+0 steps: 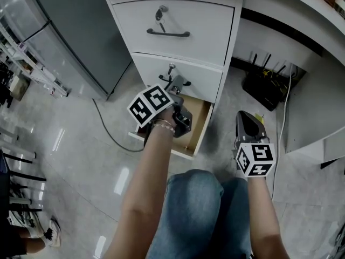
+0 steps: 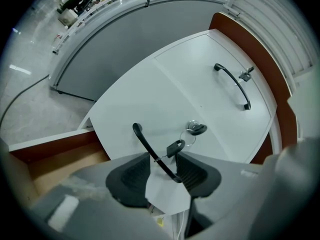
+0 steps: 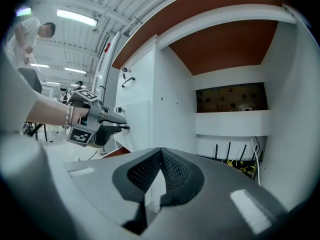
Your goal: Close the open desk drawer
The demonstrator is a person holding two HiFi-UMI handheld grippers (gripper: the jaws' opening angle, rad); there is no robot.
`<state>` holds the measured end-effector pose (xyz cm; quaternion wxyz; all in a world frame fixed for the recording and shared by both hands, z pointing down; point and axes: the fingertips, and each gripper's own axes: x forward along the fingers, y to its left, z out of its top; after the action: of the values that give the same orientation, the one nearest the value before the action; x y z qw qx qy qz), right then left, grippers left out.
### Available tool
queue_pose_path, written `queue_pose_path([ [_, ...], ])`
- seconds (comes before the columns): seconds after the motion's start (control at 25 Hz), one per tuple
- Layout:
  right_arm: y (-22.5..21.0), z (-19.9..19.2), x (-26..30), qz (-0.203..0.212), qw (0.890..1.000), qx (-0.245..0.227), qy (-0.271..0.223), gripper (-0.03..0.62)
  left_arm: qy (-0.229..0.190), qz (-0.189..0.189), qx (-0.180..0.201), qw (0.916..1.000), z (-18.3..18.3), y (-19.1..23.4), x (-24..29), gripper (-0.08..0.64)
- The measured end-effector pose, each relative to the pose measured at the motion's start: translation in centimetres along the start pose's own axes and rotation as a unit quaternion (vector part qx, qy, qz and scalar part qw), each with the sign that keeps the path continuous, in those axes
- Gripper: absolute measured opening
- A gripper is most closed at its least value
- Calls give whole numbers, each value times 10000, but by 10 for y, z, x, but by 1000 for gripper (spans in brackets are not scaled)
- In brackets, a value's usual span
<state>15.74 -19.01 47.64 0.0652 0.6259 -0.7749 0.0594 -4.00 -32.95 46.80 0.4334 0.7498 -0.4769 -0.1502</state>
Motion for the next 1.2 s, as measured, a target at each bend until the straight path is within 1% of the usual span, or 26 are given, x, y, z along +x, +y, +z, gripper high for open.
queue_pose_path([
  [0.32,-7,-2,3,-33,10000,-5,19,-2,-55,13,-47,10000,4,-2,7,156],
  [0.56,-3,-1,3,-51,10000,-13,-3,0,-43,-3,-12,10000,4,-2,12,156],
  [0.76,-1,-10,-1,-74,9999,-36,93,-2,-102,-58,-107,9999,4,-1,11,156],
  [0.88,-1,-12,-4,-76,9999,-64,119,-2,-22,-8,-78,10000,-2,3,10,156],
  [1.0,-2,-15,-7,-69,9998,-88,152,-2,45,-81,-87,9999,-8,3,6,170],
  [1.2,0,-16,-11,-42,9999,-50,146,0,74,-187,140,9997,-7,1,-9,170],
])
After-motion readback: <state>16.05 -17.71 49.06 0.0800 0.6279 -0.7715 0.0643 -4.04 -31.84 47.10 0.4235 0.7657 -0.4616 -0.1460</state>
